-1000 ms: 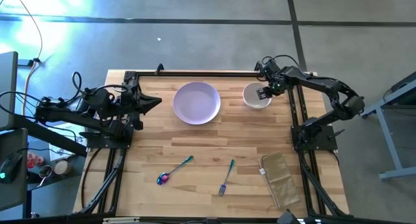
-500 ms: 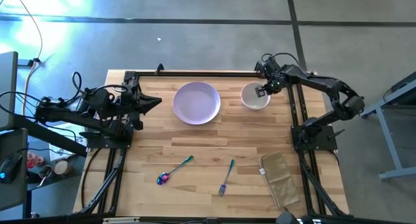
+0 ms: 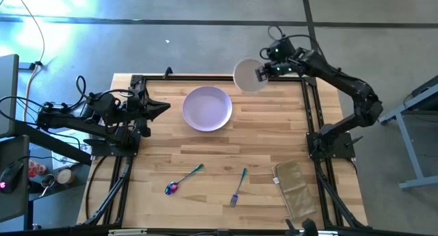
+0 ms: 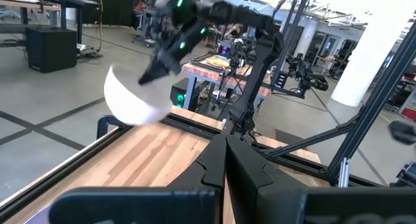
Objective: Set table place
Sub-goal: Put the white bowl in the center of the violet plate
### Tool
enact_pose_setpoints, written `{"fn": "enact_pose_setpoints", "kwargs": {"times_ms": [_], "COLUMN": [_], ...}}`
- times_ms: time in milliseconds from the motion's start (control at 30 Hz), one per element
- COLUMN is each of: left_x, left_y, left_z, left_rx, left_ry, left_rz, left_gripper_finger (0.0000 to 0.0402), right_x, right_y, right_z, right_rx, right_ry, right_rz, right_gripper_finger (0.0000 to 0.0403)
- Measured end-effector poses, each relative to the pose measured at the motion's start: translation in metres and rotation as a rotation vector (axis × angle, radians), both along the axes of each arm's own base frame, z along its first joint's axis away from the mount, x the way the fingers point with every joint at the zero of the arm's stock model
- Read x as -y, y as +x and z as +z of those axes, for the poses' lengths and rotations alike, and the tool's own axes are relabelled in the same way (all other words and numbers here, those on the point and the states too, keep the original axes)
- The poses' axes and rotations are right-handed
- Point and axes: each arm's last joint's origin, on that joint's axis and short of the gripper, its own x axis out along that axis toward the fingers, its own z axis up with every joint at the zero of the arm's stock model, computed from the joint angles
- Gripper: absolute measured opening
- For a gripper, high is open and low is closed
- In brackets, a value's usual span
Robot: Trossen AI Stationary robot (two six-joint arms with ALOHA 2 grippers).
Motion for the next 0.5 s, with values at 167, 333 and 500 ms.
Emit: {"fn": "enact_pose_setpoints", "kwargs": {"times_ms": [167, 333, 500], "left_x": [0.0, 0.0, 0.0], "left_y": [0.0, 0.0, 0.0], "left_z": [0.0, 0.0, 0.0], "left_rx": [0.0, 0.0, 0.0], "left_ry": [0.0, 0.0, 0.0], "left_rz": [0.0, 0.0, 0.0], "left_gripper_finger": [0.0001, 0.0001, 0.0001], "right_x": [-0.012, -0.013, -0.007], "right_y": [0.015, 0.048, 0.092], "right_z": [0.038, 0.05, 0.036], "right_rx": [0.076, 0.065, -0.016], "right_ry": [-0.078, -0.099, -0.072], "right_rz": [0.075, 0.151, 0.239], "right_gripper_finger": [0.0, 0.0, 0.0]}}
